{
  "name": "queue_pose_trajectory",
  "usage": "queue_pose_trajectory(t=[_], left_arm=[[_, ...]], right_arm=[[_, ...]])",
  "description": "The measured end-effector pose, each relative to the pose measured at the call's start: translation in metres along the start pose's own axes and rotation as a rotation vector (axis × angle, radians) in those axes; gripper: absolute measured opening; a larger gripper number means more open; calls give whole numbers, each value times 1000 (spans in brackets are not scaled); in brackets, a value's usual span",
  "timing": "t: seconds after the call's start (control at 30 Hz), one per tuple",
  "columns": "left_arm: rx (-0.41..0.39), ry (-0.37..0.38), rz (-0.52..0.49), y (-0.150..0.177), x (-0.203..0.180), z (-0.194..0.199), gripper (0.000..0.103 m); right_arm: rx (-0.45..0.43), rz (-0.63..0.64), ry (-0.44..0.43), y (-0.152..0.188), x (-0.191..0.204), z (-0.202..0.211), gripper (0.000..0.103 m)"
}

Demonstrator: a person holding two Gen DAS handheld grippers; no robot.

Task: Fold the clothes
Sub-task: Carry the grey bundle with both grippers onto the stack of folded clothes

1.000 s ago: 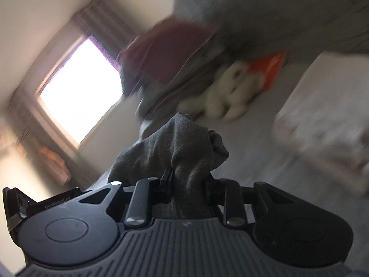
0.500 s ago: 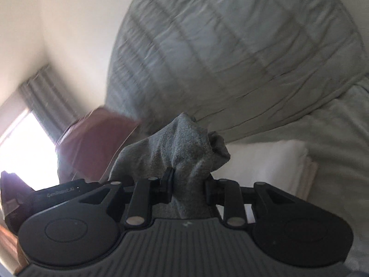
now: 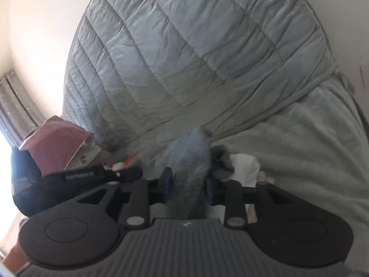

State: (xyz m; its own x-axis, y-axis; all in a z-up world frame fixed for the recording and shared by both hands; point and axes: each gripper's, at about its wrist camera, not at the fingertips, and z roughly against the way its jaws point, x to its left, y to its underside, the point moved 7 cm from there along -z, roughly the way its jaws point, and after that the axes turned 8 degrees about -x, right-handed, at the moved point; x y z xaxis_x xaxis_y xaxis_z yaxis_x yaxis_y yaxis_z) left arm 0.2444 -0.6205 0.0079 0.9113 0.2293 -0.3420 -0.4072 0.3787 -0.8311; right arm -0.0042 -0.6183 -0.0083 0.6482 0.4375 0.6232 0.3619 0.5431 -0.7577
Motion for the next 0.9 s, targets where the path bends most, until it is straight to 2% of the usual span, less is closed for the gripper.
queue_pose_trajectory(t=[0.03, 0.1, 0.2, 0.33, 0.4, 0.47, 0.53, 0.57, 0.6, 0.63, 0.73, 0.83, 0.9], left_arm=[[-34, -7, 21, -2, 3, 6, 38], [-104, -26, 56, -5, 7, 19, 40], [-200, -36, 95, -5, 9, 44, 38], [-249, -8, 42, 17, -8, 59, 34], [-246, -44, 25, 36, -6, 55, 30], [-251, -80, 22, 52, -1, 51, 30], [-269, -101, 44, 60, 8, 48, 29], [-275, -115, 64, 63, 14, 45, 27], [-279, -130, 85, 67, 19, 42, 18], [-284, -144, 95, 69, 24, 40, 17], [-291, -170, 131, 65, 25, 46, 17], [-293, -200, 112, 60, 12, 61, 26], [-295, -213, 91, 62, 2, 72, 36]], right_arm=[[-25, 10, 11, -3, -2, 3, 58], [-72, 24, 31, -9, -6, 6, 59], [-139, 107, 21, -14, -2, 9, 58], [-221, 270, -18, -15, 14, 15, 45], [-234, 359, -46, -10, 24, 13, 41], [-219, 431, -71, 0, 31, 8, 38], [-132, 494, -82, 17, 32, -5, 34], [-53, 517, -65, 28, 30, -15, 33], [-10, 525, -38, 35, 26, -23, 31], [17, 529, -11, 40, 21, -29, 31], [31, 515, -2, 34, 22, -26, 29], [25, 474, -17, 25, 25, -16, 31], [13, 461, -21, 16, 25, -9, 32]])
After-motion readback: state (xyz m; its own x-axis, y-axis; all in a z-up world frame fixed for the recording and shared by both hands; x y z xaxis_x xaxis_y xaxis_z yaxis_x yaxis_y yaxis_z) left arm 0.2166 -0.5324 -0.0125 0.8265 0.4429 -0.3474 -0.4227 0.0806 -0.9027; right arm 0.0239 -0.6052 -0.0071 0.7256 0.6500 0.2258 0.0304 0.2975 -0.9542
